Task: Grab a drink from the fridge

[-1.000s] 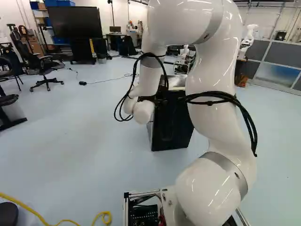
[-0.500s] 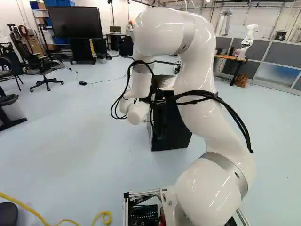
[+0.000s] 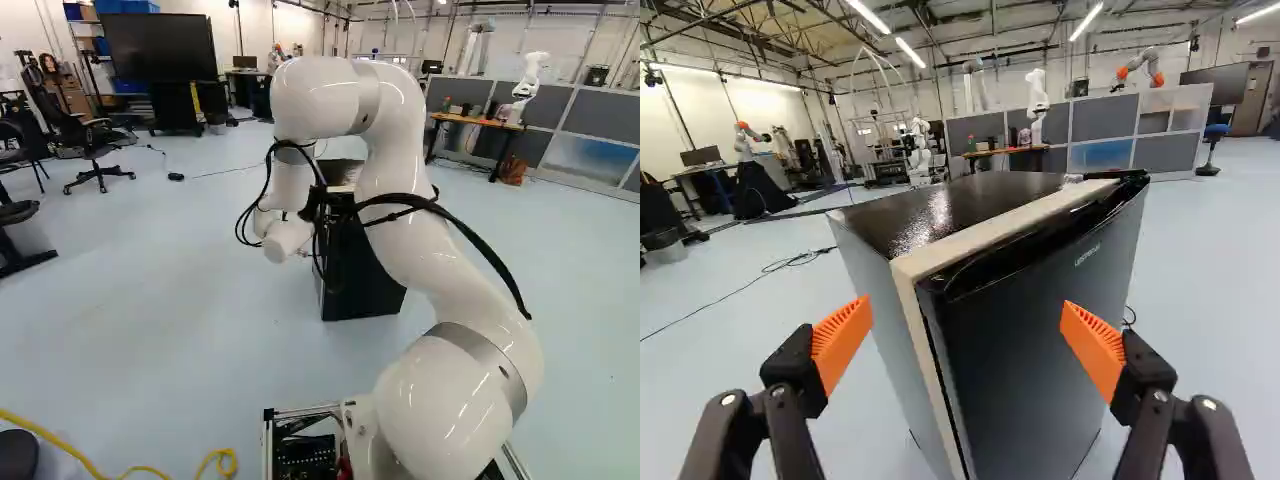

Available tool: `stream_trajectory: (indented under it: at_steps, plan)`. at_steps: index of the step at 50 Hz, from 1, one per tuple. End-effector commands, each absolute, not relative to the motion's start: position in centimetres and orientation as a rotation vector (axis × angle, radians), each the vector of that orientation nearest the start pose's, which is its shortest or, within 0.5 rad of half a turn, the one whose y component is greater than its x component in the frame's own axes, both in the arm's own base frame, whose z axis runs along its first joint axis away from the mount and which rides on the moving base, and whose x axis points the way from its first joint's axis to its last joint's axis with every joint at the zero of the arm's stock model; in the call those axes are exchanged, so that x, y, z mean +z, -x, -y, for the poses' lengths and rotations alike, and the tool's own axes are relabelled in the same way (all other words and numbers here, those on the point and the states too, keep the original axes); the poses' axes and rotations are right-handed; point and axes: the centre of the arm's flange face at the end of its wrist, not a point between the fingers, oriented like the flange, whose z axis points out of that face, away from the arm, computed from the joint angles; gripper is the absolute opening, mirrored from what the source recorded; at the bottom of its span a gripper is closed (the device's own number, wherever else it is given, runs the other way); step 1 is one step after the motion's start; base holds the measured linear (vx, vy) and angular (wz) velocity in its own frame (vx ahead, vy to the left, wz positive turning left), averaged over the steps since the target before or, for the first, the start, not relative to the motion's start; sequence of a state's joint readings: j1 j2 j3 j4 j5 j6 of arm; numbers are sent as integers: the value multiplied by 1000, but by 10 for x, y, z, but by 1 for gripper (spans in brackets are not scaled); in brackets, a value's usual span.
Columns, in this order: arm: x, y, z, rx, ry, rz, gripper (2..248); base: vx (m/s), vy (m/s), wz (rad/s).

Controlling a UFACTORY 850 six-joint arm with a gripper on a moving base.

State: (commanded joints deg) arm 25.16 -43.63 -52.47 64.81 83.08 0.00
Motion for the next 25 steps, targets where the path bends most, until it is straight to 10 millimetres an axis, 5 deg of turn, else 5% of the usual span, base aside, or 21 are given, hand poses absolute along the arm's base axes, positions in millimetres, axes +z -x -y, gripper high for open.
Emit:
stream_trajectory:
  at_steps: [25]
  plan:
    - [242,-514,-142,-2371,2372,-1068,247,0,0,0]
